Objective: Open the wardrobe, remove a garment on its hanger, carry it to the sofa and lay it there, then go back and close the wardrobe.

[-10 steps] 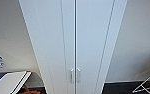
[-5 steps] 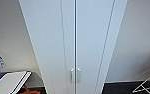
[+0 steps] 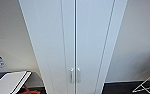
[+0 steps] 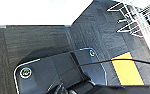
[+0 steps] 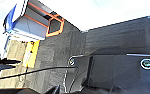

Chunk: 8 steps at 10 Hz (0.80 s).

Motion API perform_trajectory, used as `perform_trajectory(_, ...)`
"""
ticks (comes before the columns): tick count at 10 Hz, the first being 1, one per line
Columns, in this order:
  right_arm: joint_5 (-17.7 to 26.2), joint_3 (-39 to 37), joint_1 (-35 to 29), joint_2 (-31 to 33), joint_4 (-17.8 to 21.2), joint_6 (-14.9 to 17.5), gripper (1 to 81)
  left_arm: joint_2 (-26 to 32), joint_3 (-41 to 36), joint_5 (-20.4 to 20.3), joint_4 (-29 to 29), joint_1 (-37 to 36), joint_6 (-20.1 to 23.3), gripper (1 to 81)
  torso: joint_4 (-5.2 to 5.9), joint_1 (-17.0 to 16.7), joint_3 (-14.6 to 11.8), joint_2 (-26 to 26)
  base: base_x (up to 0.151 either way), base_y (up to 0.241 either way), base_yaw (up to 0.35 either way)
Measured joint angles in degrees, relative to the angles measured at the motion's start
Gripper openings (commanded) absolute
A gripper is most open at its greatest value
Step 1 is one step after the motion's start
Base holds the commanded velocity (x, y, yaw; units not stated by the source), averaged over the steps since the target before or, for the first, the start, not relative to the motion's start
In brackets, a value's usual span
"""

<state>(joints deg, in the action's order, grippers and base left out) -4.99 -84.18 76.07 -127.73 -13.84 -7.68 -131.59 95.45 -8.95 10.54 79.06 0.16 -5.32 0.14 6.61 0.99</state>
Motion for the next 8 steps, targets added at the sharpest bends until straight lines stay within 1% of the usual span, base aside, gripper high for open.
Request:
perform_trajectory(2, -0.7, 6.6, -6.6, 3.5, -1.0, 0.2, 81.1, 5.6, -7.1, -1.5, 4.4, -4.6, 0.0, 81.1, 0.00, 0.0, 0.0, 0.0, 0.000, 0.000, 0.000)
perform_trajectory(3, -1.1, 9.3, -10.2, 4.5, -1.4, 0.2, 81.1, 7.5, -9.2, -2.2, 6.0, -7.6, 0.0, 81.1, 0.00, 0.0, 0.0, 0.0, 0.000, 0.000, 0.000)
perform_trajectory(4, -0.9, 10.8, -12.8, 5.2, -1.7, 0.2, 81.1, 8.9, -11.2, -2.7, 6.9, -10.8, 0.0, 81.1, 0.00, 0.0, 0.0, 0.0, 0.000, 0.000, 0.000)
perform_trajectory(5, 0.4, 12.2, -16.2, 6.1, -2.0, 0.2, 81.1, 10.2, -13.2, -2.9, 7.7, -14.0, 0.0, 81.1, 0.00, 0.1, 0.0, 0.0, 0.000, 0.000, 0.000)
perform_trajectory(6, 2.1, 13.3, -19.7, 6.6, -2.4, 0.1, 81.1, 11.3, -14.6, -2.5, 8.2, -17.2, 0.0, 81.1, 0.00, 0.1, 0.1, -0.1, 0.000, 0.000, 0.000)
perform_trajectory(8, 4.4, 14.9, -26.1, 6.8, -2.7, 0.0, 81.1, 13.0, -16.3, 0.0, 8.4, -23.1, -0.2, 81.1, 0.00, 0.1, 0.1, -0.1, 0.000, 0.000, 0.000)
